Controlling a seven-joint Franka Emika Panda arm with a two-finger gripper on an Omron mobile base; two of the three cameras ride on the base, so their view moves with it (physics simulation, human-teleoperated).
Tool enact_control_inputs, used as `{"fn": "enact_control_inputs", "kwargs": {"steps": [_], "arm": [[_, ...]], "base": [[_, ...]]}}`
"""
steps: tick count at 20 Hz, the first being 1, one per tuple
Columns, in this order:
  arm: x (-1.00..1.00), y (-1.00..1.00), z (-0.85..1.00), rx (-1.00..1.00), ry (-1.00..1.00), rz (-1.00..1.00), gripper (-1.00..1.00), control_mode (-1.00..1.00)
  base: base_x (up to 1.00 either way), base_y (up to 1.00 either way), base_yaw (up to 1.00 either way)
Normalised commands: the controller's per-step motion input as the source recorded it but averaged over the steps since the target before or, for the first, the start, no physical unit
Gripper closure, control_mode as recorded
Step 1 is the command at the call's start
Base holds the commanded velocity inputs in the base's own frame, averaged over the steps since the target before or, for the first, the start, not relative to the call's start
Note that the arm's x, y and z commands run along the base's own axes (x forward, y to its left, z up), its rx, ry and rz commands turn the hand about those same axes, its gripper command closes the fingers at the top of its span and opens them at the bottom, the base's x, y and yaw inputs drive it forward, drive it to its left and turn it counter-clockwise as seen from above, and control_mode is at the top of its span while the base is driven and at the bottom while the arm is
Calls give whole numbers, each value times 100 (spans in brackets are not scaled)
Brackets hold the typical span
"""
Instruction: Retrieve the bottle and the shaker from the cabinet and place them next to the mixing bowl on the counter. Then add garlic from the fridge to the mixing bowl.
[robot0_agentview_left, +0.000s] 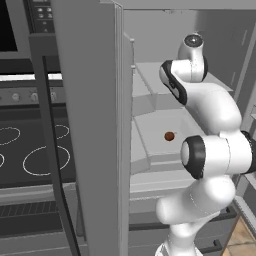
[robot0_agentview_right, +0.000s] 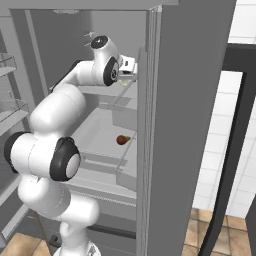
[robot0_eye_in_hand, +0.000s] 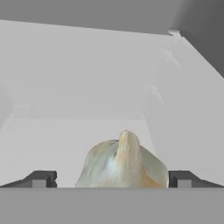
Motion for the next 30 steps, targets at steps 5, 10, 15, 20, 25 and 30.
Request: {"fn": "enact_control_inputs", "kwargs": {"steps": [5,10,15,20,25,30], "arm": [[4,0,0,0,0,0,100,-100],[0,0,0,0,-3,0,100,-100],[-4,0,0,5,-11,2,100,-100],[-10,0,8,7,-25,1,100,-100],[-39,0,21,4,-8,0,100,-100],[-50,5,56,0,1,0,100,-100]], "base": [[0,0,0],[0,0,0],[0,0,0],[0,0,0],[0,0,0],[0,0,0]]}}
